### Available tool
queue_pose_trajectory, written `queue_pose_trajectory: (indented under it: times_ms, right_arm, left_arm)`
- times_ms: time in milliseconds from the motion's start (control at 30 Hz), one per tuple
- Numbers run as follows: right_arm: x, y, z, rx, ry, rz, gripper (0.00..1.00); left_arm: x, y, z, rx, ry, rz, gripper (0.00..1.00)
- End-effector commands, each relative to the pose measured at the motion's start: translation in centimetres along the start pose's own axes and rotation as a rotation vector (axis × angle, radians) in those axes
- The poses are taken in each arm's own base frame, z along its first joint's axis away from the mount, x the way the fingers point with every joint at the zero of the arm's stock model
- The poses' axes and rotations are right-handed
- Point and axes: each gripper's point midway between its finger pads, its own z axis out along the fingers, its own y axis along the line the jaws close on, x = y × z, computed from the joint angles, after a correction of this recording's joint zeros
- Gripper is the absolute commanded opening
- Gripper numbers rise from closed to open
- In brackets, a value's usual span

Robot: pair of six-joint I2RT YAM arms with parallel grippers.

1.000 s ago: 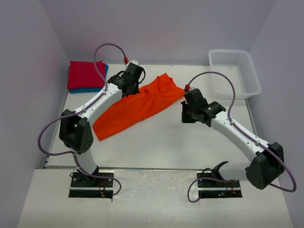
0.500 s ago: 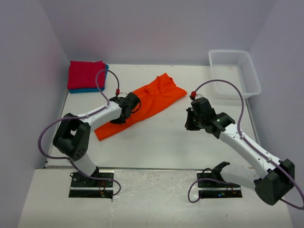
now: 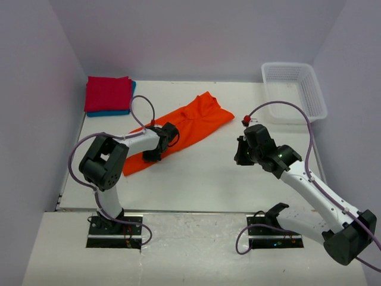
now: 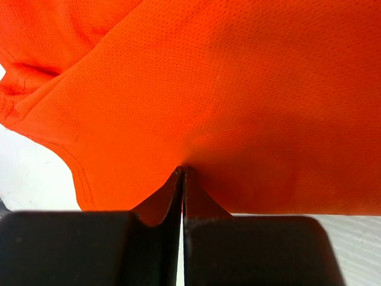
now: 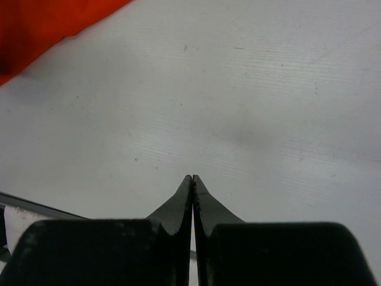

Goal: Fold and stack the t-shirts
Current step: Rotate the tshirt 90 degrees

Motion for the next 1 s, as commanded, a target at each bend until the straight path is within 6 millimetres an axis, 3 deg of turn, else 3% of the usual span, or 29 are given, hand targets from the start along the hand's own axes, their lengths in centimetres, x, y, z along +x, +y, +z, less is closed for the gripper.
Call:
queue_pose_trajectory:
  times_ms: [0,133,233,467,667,967]
  right_arm:
    - [-1.0,0.0,-1.0,0.010,-0.043,0.009,0.00]
    - [-1.3,-0.1,-0.9,0.019,-0.049,0.011,0.00]
    - [-1.7,-0.2,-0.7,0.040,-0.053,0.017,0.00]
    - [-3.6,-0.7,-0.8,0.122,-0.078,0.047,0.00]
    - [-5.2,-1.6,-0.4,0.228,-0.083,0.074,0.00]
    - [-7.2,-2.8,-1.1,0.269,-0.115,0.094,0.00]
  left_arm:
    - [-0.5,-2.4,0.5,0.100,-0.007,-0.014,0.00]
    - [0.3,-4.4,0.2,0.213,0.016,-0.005,0.00]
    - [1.2,-6.9,-1.4,0.352,0.026,0.015,0.00]
    - [3.1,-13.0,-8.6,0.732,0.017,0.095,0.00]
    - [4.5,-17.0,-14.1,0.950,0.002,0.195,0.00]
    - [9.3,-21.6,-18.3,1.172,0.063,0.362,0.00]
